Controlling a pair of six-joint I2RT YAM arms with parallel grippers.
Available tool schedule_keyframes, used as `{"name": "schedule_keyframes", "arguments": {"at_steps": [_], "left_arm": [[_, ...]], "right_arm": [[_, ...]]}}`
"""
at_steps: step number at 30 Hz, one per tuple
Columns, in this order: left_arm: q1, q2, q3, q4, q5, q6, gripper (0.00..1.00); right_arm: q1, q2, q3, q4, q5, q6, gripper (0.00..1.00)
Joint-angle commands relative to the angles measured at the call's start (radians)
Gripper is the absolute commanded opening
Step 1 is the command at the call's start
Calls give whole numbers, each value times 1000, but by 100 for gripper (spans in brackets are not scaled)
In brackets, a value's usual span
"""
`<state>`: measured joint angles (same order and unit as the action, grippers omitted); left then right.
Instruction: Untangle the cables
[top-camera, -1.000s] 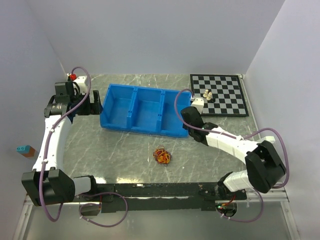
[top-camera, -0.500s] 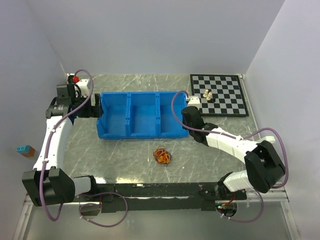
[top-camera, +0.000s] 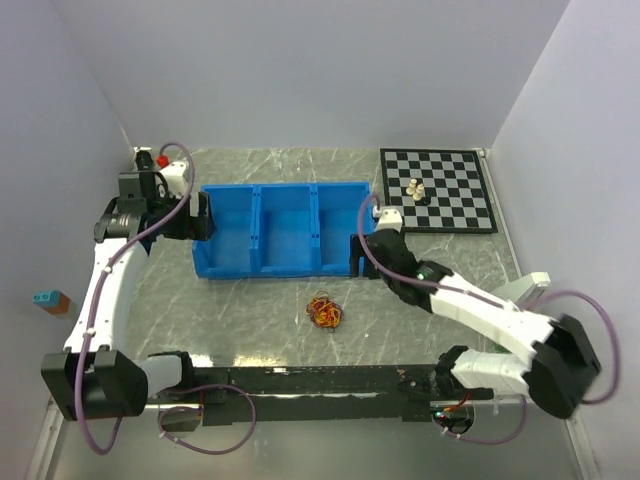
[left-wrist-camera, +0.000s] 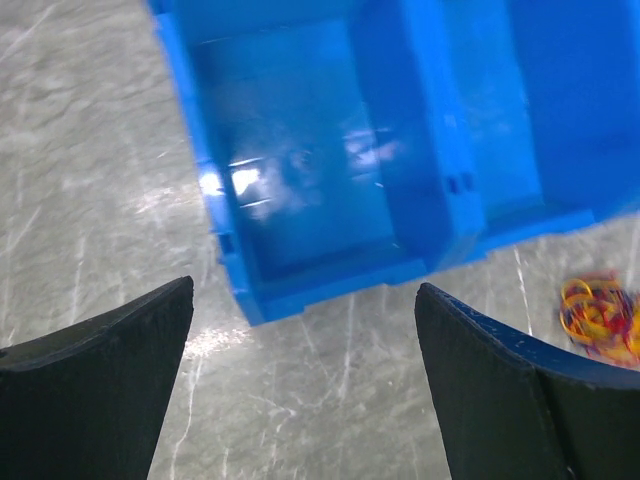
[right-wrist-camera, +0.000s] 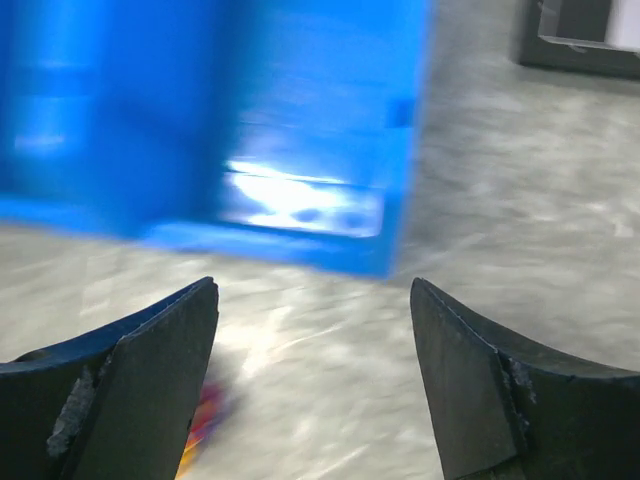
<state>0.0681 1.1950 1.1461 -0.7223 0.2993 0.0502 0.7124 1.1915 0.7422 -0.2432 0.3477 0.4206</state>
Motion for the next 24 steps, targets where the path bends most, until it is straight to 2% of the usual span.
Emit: {"name": "schedule_keyframes", "arguments": {"at_steps": [1,5,9,16,21,24], "left_arm": [[-45,-64,17,-54,95,71,97],[-88,-87,-20,-97,178,161,97],[-102,-149,-88,-77,260,220,97],[-145,-207,-141,-92,304,261,97],[-198,-203,-166,-81,273,267,97],[-270,-186,-172,-68,238,257,97]], "right_arm": [[146,-156,-90,-50,-55,121,82],[260,-156,-211,43,-177,181,79],[320,-9,-208,119,-217,207,74],[420,177,-52,159,-211,187,49],[496,217,-12,166,-196,210,48],[527,200,-21,159,-194,231,48]]}}
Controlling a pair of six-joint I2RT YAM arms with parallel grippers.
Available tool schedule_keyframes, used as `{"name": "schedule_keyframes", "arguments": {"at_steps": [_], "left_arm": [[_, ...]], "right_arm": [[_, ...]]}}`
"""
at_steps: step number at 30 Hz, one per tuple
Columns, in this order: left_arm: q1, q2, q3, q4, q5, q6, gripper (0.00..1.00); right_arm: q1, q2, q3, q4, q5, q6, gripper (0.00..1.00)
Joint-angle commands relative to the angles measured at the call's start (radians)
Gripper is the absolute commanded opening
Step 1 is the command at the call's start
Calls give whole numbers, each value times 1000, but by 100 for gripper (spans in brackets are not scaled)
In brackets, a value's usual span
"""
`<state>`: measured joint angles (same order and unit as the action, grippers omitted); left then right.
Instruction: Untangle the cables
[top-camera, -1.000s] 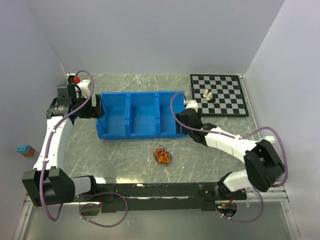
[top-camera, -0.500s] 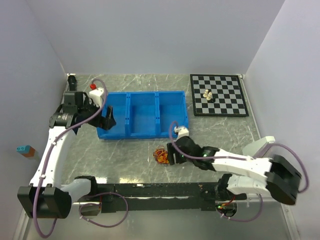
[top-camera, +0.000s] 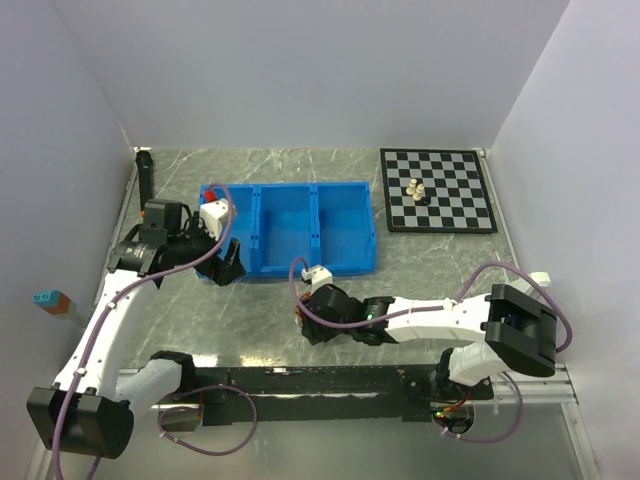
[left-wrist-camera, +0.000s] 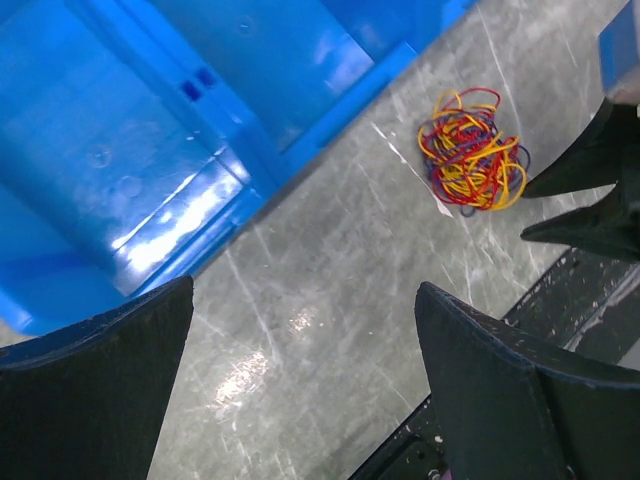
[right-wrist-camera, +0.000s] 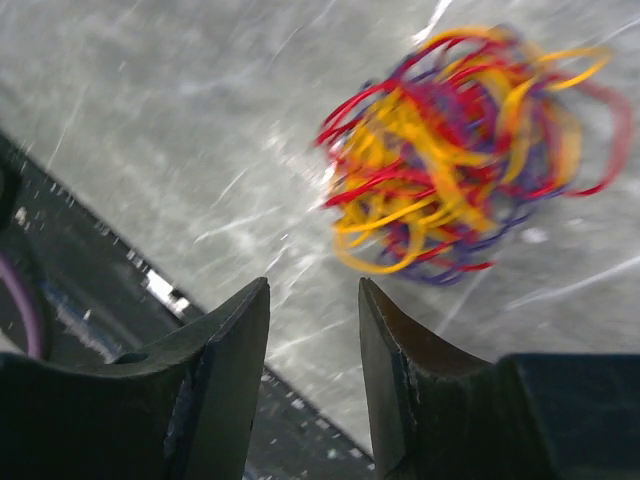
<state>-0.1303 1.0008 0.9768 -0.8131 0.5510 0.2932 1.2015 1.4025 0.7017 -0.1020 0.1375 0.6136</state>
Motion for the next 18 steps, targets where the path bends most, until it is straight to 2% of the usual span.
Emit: {"name": "schedule_keyframes", "arguments": {"at_steps": [1,6,10,18], "left_arm": [[-100,16,-6,34,-31,9,97],[-209,59,-15,72,-88,-22,97],[-249,93,-10,95,-97,-32,97],[-393,150,-53,176,-111,-81,97]], "right_arm": [[41,-29,9,13,19,44,49],[41,-167,-56,-59,97,78,56],[15,-281,-108,-99,163,87,57],[-86,-293,-149,-84,148,107,56]]}}
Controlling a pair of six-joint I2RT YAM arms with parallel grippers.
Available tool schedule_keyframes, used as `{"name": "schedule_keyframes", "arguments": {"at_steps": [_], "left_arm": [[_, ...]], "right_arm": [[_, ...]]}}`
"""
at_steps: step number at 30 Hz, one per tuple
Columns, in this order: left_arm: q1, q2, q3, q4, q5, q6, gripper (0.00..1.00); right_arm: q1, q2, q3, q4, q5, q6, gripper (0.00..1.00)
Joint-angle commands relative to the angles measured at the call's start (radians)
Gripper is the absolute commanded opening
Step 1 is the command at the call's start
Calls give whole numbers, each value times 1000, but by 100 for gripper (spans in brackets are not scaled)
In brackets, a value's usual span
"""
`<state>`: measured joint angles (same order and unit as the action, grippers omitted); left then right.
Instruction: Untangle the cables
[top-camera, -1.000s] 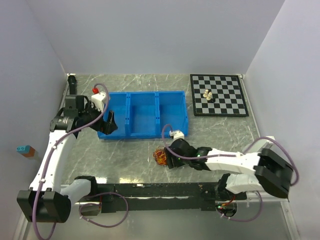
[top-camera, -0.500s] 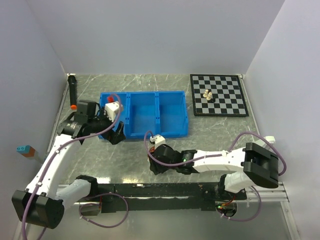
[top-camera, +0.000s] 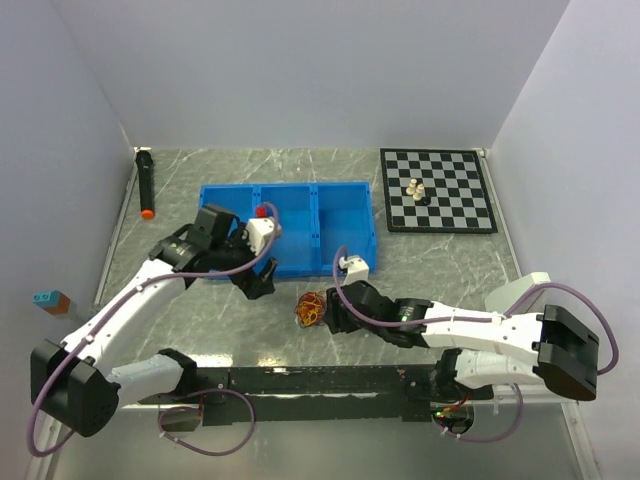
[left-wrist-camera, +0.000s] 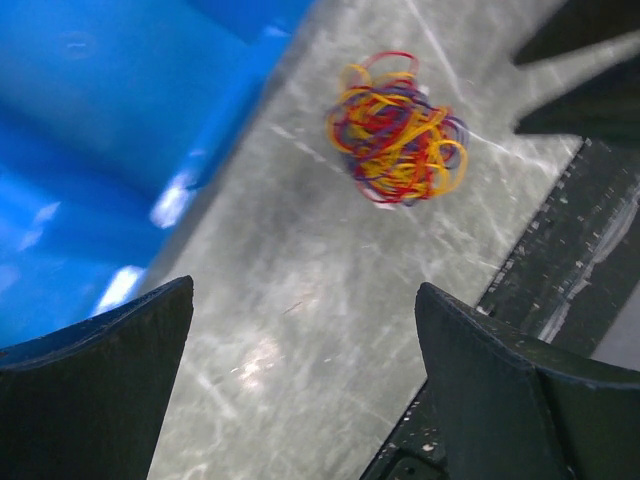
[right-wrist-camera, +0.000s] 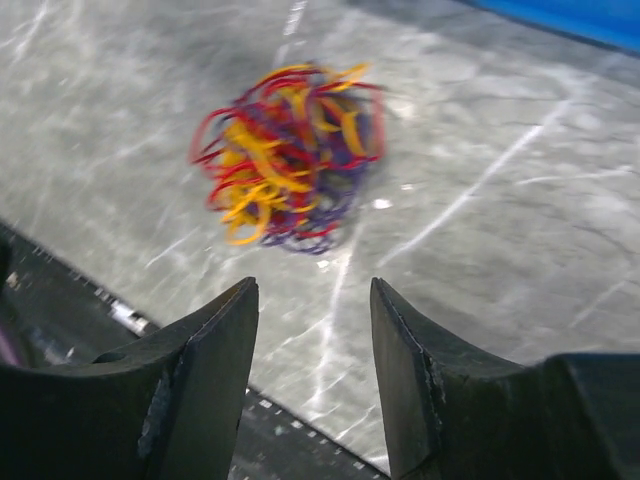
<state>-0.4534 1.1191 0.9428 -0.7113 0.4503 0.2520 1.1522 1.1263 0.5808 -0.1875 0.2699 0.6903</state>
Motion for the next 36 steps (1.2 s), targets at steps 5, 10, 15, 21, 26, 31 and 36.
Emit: {"name": "schedule_keyframes", "arguments": {"at_steps": [5,10,15,21,26,31,36], "left_arm": [[-211,99,-50,162,-36,-51,99],[-295,175,-76,243,-52,-19,83],[-326,269,-56,279,-48,15,66],[-330,318,-36,348,-58,55,61],[-340,355,-35,380,-19,47,56],[-361,375,-39,388,10,56,45],[-367,387,-41,392,10,63,6]], "right_arm": [[-57,-54,-76,0,6,78,53],[-68,-65,-99,8,-12,106,51],[-80,-42,-121,59,-44,123,47],[-92,-5,-131,112,-81,127,44],[-115,16,-145,169,-132,121,43],[-137,32,-165,253,-176,121,47],[-154,102,-142,313,-204,120,49]]}}
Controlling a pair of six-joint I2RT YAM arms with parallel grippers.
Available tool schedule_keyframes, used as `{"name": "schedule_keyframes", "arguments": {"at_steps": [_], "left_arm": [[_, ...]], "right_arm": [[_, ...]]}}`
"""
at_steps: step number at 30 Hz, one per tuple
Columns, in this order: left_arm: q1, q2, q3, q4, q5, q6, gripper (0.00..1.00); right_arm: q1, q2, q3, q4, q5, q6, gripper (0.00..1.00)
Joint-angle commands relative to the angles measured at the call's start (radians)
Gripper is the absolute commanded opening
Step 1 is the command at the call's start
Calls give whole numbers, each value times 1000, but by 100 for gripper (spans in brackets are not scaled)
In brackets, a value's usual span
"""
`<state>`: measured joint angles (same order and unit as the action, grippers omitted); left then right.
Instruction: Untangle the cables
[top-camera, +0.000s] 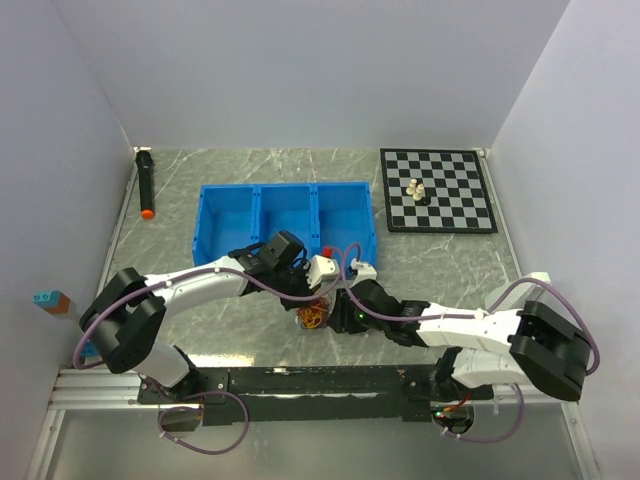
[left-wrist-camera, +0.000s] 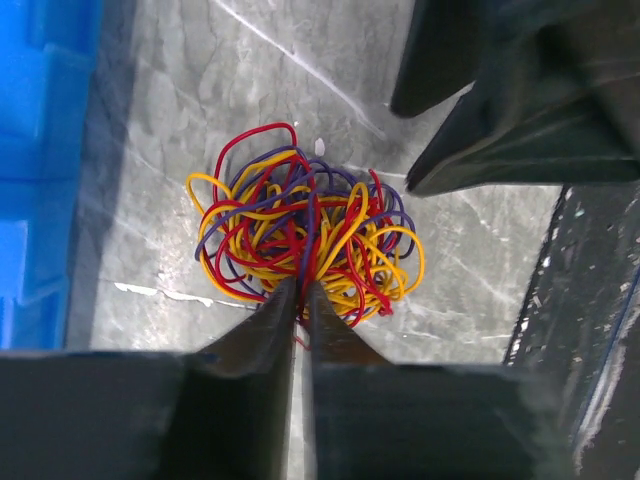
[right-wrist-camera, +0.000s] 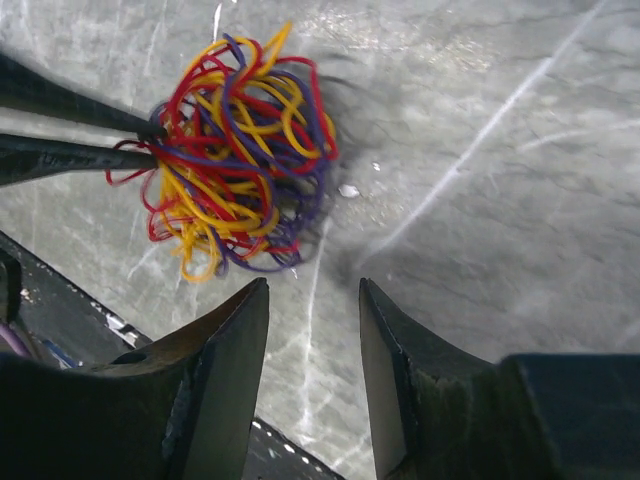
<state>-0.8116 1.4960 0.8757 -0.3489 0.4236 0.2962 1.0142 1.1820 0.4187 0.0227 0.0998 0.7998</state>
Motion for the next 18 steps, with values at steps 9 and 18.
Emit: {"name": "schedule_keyframes", "arguments": {"at_steps": [9,18], "left_arm": [[-9,-62,-79,39,-26,12,1],[-8,-100,-113,45,-36,-12,1]], "right_arm": [[-20,176,111,148,-63,-11,48],[-20,234,149,157,-52,-22,24]]}}
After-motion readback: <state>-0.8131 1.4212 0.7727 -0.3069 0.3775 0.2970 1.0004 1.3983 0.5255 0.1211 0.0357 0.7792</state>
